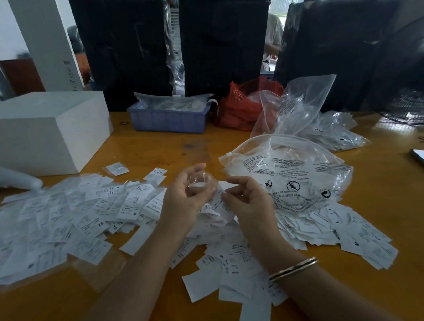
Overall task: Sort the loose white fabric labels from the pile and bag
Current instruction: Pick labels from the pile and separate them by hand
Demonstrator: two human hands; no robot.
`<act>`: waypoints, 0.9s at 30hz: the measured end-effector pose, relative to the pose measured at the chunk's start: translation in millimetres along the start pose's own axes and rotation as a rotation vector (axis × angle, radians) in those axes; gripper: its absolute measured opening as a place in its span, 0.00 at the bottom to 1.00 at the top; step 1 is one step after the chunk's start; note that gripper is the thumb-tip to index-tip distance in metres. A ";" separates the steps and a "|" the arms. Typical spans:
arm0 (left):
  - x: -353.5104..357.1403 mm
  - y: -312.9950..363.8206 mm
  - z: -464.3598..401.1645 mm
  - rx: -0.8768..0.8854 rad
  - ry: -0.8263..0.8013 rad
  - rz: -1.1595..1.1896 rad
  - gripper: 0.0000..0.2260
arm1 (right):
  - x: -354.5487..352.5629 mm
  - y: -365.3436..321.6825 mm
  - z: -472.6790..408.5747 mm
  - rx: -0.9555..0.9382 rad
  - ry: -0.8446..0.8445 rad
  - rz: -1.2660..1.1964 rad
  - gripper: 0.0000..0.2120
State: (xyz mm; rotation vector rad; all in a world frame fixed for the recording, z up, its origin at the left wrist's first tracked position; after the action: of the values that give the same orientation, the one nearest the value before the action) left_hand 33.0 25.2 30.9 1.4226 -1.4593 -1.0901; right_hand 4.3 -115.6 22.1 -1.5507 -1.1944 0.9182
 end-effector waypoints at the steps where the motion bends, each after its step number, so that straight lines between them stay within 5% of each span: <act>1: 1.3 0.4 0.1 0.003 -0.016 0.004 0.19 | -1.1 0.5 -0.7 0.017 0.008 -0.014 0.14; 12: 4.3 -9.7 -0.3 -0.157 -0.142 0.013 0.28 | -5.9 -3.1 -1.9 0.135 -0.040 -0.202 0.12; 17: 1.9 -9.3 -1.5 -0.143 -0.094 0.152 0.15 | -2.2 0.7 -2.8 0.260 -0.114 -0.401 0.13; 22: 1.0 -7.0 -1.2 -0.159 -0.065 0.221 0.07 | -13.2 -1.4 -7.2 0.220 -0.001 -0.445 0.05; 27: 2.3 -5.6 -1.4 -0.154 -0.081 0.214 0.07 | -19.4 -7.6 -7.9 0.149 0.047 -0.412 0.04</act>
State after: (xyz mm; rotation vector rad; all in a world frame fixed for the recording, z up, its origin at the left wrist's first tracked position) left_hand 35.9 23.0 26.0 1.0994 -1.5115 -1.1085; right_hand 5.0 -135.6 31.9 -1.1437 -1.3167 0.6759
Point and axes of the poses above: each hand's wrist, its own z-axis away from the middle knuckle, its own x-axis out of the palm, y = z × x, the point moved 5 cm from there along -z, towards the middle knuckle, and after that the axes turned 2 degrees about z, right-handed, at the moved point
